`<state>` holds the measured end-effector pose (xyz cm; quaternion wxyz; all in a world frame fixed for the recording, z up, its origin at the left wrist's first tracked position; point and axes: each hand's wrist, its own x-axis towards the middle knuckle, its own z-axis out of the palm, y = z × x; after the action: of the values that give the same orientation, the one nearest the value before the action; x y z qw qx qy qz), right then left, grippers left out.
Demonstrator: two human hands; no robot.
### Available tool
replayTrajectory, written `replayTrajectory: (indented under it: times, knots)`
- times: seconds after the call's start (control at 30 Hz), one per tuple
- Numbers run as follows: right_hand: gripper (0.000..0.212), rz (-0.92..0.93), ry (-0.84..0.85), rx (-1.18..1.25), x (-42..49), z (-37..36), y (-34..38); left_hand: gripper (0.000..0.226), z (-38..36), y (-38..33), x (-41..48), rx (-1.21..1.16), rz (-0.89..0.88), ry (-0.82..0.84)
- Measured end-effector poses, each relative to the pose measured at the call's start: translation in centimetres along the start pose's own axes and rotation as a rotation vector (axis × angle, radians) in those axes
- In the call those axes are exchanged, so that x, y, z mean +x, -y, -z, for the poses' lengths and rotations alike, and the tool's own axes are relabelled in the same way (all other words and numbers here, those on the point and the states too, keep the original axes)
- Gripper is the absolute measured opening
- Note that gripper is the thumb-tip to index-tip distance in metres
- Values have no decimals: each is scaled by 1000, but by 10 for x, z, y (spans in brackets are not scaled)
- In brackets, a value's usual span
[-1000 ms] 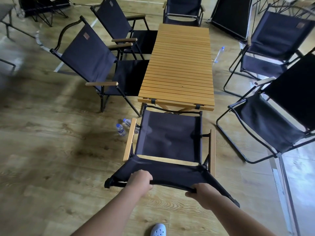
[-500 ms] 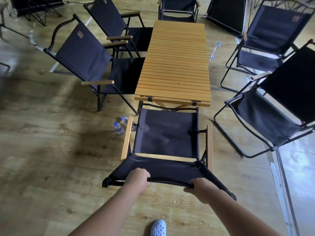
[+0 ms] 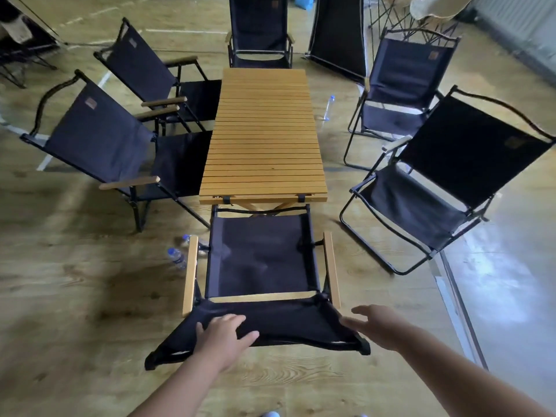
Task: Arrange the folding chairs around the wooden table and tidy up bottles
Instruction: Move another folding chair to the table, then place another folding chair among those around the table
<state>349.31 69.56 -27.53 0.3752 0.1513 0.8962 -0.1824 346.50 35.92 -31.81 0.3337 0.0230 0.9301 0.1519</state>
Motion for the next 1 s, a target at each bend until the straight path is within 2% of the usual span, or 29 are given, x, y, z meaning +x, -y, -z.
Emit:
replayTrajectory:
  times: [0.2, 0.33, 0.47, 0.5, 0.57, 0.63, 0.73, 0.77, 0.87, 1.0]
  knots:
    - [77, -71, -21, -35, 14, 33, -51, 63, 11, -83, 32, 14, -107, -28]
    - [106, -86, 36, -63, 51, 49, -77, 62, 7, -129, 55, -11, -96, -1]
    - [94, -47, 105, -87, 99, 68, -94, 63, -5, -163, 86, -15, -44, 12]
    - [106, -28, 114, -83, 113, 74, -97, 64, -8, -173, 97, -18, -25, 18]
    - [143, 36, 126, -66, 145, 89, -105, 65, -13, -200, 121, -27, 13, 38]
    - [160, 85, 119, -60, 175, 104, -116, 65, -16, -230, 145, -65, 48, 47]
    - [151, 84, 49, -83, 208, 131, -140, 68, -17, -278, 179, -158, 81, 44]
    - [143, 78, 22, -113, 218, 141, -150, 68, -16, -292, 188, -180, 90, 41]
    - [97, 56, -36, -186, 234, 179, -181, 68, -10, -329, 209, -203, 102, 31]
    - [80, -5, -83, -215, 243, 228, -220, 67, 11, -374, 234, -204, 100, 42]
